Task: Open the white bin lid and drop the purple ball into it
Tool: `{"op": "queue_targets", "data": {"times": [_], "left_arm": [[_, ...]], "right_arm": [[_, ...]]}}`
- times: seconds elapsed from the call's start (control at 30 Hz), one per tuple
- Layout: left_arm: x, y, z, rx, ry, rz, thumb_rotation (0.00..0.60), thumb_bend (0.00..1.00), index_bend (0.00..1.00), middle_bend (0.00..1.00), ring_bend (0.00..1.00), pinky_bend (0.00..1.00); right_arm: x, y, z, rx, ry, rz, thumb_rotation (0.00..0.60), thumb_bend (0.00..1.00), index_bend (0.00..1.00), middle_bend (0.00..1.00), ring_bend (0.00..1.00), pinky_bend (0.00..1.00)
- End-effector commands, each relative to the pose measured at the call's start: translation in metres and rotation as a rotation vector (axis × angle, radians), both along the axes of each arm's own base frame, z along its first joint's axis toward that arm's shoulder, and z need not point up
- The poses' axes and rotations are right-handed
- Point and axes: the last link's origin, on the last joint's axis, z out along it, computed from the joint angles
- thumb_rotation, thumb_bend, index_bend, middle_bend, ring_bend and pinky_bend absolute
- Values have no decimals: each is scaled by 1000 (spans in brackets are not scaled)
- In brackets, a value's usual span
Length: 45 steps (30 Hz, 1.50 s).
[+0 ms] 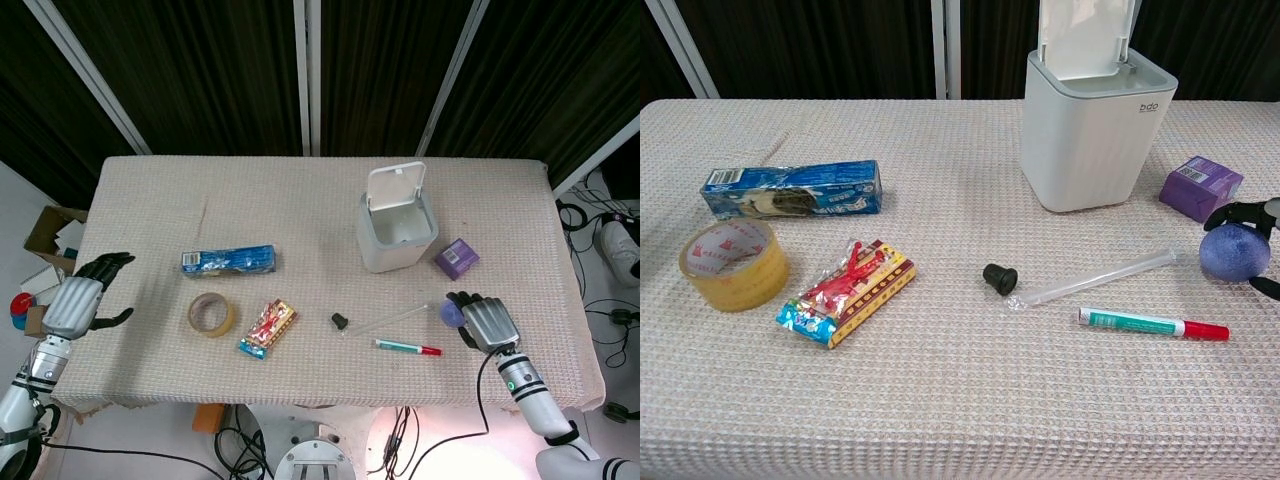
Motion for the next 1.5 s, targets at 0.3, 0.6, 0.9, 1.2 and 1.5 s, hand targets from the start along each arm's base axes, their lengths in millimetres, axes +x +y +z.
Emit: {"op": "queue_targets", "data": {"times": [0.3, 0.6, 0.9, 1.2, 1.5], "left_arm": [[-2, -2, 4, 8, -5, 2, 599, 225, 146, 129, 106, 226], [-1, -2, 7, 13, -14, 4, 599, 225, 147, 129, 106, 226], [-4, 1, 8, 7, -20, 16, 600, 224, 147, 129, 106, 226], [-10, -1, 13, 19, -20, 21, 599, 224, 147, 129, 105, 226], [-13, -11, 19, 56, -12, 8, 597, 224, 147, 129, 106, 226]], "right_arm": [[63, -23, 66, -267, -186, 198, 600, 437, 650, 519, 448, 661], [118, -81, 59, -336, -141, 224, 600, 442, 676, 510, 447, 654], [141, -109, 32, -284, -87, 172, 600, 378, 339, 259, 176, 388], [152, -107, 33, -306, -104, 171, 600, 108, 0, 0, 0, 0], [113, -54, 60, -323, -122, 170, 600, 153, 0, 0, 0, 0]]}}
